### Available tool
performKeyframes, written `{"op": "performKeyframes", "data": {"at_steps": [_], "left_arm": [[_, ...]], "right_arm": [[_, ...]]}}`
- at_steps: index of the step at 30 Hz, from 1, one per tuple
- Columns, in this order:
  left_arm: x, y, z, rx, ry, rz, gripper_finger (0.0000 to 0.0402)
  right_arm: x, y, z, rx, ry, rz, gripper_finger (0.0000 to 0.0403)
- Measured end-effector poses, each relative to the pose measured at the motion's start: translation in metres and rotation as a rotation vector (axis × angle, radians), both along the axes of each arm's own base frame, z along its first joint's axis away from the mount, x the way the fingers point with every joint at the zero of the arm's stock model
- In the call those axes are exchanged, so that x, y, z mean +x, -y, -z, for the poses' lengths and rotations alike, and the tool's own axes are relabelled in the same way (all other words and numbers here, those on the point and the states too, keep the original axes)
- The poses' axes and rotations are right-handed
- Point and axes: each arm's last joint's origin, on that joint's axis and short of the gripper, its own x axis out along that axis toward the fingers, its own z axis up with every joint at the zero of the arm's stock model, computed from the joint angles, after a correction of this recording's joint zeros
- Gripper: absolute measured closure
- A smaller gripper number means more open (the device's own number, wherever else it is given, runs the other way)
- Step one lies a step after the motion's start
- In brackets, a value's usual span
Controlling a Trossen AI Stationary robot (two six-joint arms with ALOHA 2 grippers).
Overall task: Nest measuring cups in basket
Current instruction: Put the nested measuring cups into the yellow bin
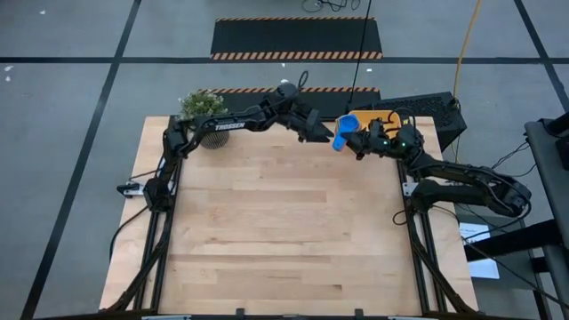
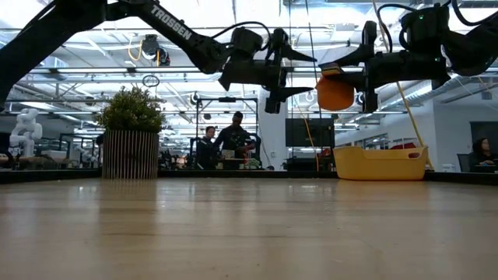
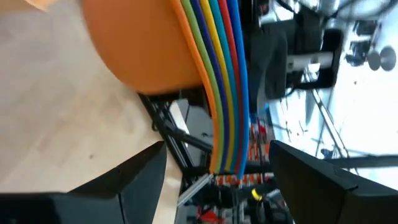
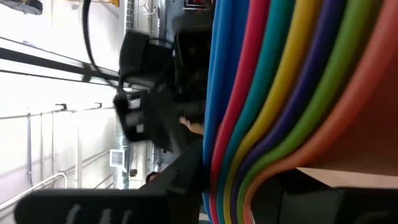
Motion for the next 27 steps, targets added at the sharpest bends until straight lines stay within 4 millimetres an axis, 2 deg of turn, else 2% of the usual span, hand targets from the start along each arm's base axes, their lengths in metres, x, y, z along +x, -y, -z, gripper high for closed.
{"op": "performKeyframes", "data": {"at_steps": [6, 10, 14, 23, 27], "left_arm": [[0.013, 0.027, -0.001, 0.071, 0.031, 0.017, 0.0117], [0.018, 0.035, -0.001, 0.106, 0.031, -0.029, 0.0117], [0.018, 0.033, -0.002, 0.113, 0.039, -0.059, 0.0117], [0.011, 0.015, -0.003, 0.099, 0.042, -0.108, 0.0117], [0.013, 0.018, -0.001, 0.104, 0.044, -0.101, 0.0117]], "right_arm": [[-0.001, 0.001, 0.0, 0.0, -0.001, 0.002, 0.0321], [0.0, 0.0, 0.0, 0.0, -0.001, -0.002, 0.0321], [0.0, 0.0, 0.0, 0.0, -0.001, -0.003, 0.0321], [0.0, -0.001, 0.0, -0.002, -0.002, -0.033, 0.0321], [0.0, -0.001, 0.0, -0.001, -0.002, -0.032, 0.0321]]}}
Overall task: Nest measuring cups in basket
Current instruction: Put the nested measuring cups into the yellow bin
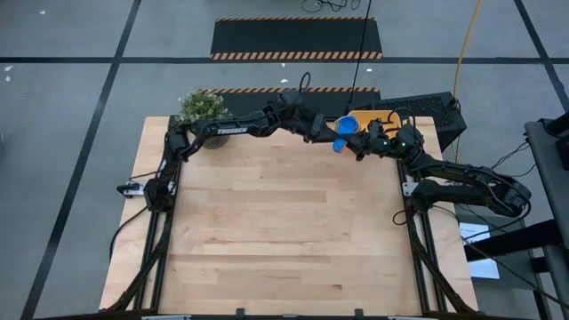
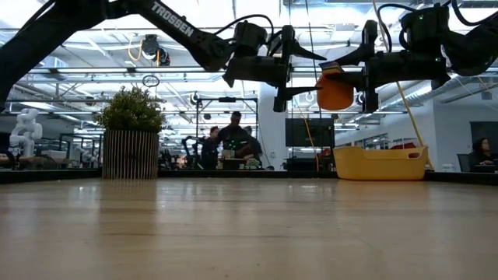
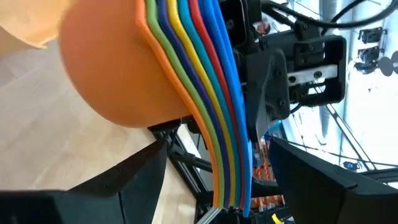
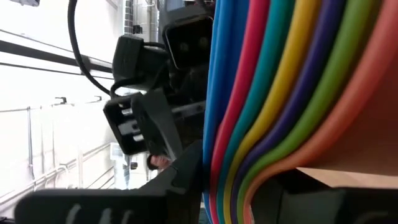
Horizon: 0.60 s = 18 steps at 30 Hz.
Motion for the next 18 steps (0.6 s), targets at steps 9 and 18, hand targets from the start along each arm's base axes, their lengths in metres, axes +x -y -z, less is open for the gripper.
{"op": "performKeyframes", "data": {"at_steps": [9, 18], "left_arm": [[0.009, 0.016, 0.005, -0.004, -0.001, 0.015, 0.0117], [0.007, 0.008, 0.006, -0.044, -0.018, -0.024, 0.0117]], "right_arm": [[0.0, 0.0, 0.0, 0.0, 0.0, 0.001, 0.0321], [0.0, 0.0, 0.0, 0.0, 0.0, 0.001, 0.0321]]}}
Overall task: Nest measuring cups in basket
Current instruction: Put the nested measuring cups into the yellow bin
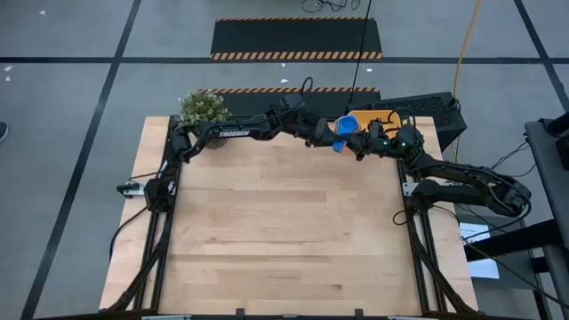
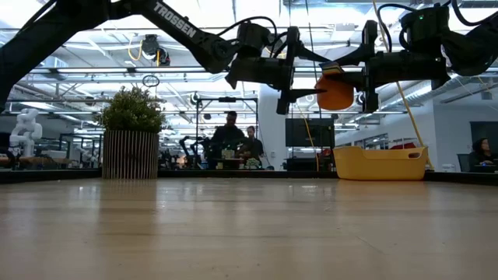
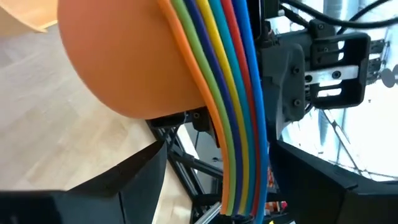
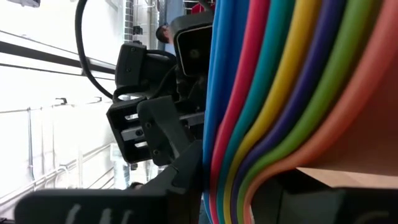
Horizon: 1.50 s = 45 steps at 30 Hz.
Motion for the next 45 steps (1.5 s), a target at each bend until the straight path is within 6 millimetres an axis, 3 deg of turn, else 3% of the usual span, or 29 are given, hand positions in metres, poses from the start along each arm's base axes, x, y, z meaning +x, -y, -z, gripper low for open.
{"op": "performKeyframes", "data": {"at_steps": [5, 15, 24, 29, 38, 41, 45], "left_arm": [[0.0, 0.001, 0.001, -0.02, -0.015, 0.004, 0.0128], [0.003, 0.007, 0.0, -0.043, -0.017, 0.016, 0.0219], [0.002, 0.006, -0.001, -0.049, -0.007, 0.008, 0.0277], [0.003, 0.006, -0.002, -0.05, -0.001, 0.011, 0.0276], [0.004, 0.01, -0.004, -0.044, 0.02, 0.025, 0.0213], [0.005, 0.012, -0.004, -0.037, 0.026, 0.031, 0.0227], [0.005, 0.013, -0.004, -0.033, 0.028, 0.036, 0.0276]], "right_arm": [[0.0, 0.0, 0.0, 0.001, -0.003, 0.003, 0.0321], [0.0, 0.001, 0.001, -0.015, -0.012, 0.029, 0.0321], [0.0, 0.001, 0.001, -0.019, -0.015, 0.028, 0.0321], [0.002, -0.001, 0.001, -0.023, -0.013, 0.015, 0.0321], [0.006, -0.008, 0.0, -0.044, -0.009, -0.022, 0.0321], [0.006, -0.008, 0.0, -0.048, -0.013, -0.022, 0.0321], [0.006, -0.008, 0.0, -0.056, -0.015, -0.023, 0.0321]]}}
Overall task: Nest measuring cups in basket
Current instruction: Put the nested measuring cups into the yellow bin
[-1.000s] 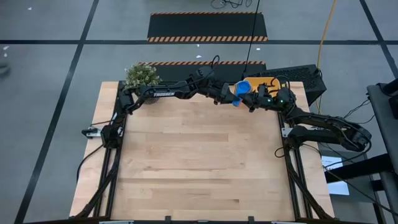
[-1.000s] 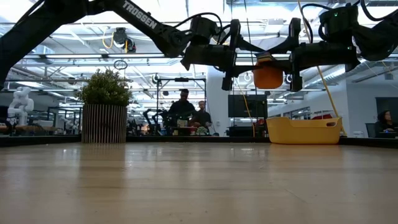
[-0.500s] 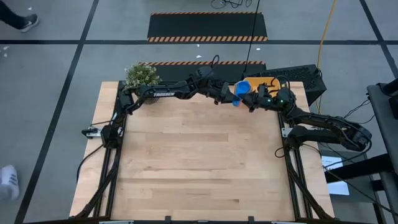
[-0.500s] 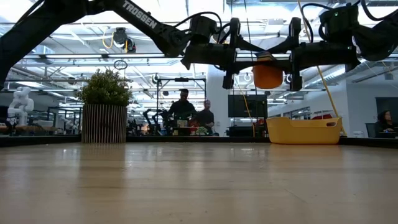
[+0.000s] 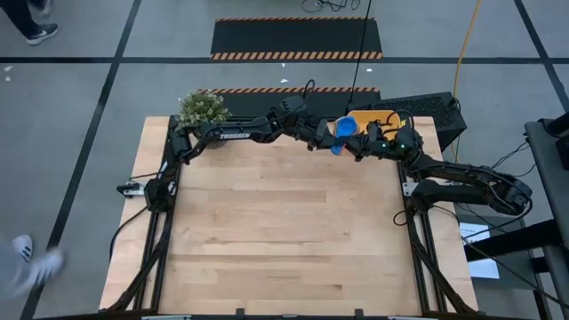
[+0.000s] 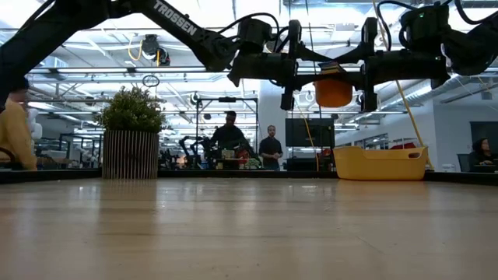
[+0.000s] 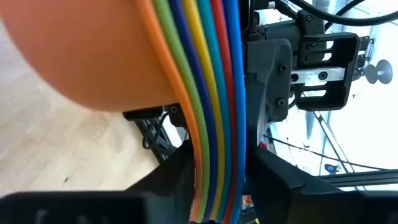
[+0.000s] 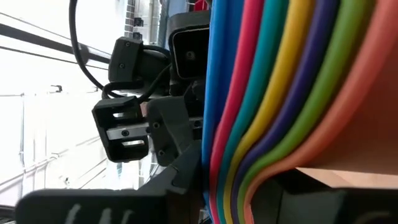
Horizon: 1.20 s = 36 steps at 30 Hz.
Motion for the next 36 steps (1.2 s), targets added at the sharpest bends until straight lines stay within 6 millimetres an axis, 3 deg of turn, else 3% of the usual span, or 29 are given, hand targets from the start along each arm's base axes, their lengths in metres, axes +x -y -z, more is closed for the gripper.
{"op": "performKeyframes", "data": {"at_steps": [5, 25, 36], "left_arm": [[0.0, 0.0, -0.001, 0.009, 0.017, 0.01, 0.0316], [0.0, -0.003, -0.001, 0.019, 0.022, -0.014, 0.0316], [-0.008, -0.023, -0.002, 0.006, 0.028, -0.056, 0.0317]], "right_arm": [[0.0, 0.0, -0.001, -0.011, 0.006, -0.004, 0.032], [0.0, 0.002, 0.001, -0.011, -0.006, 0.079, 0.0259], [0.0, 0.002, 0.006, 0.013, -0.055, 0.081, 0.0168]]}}
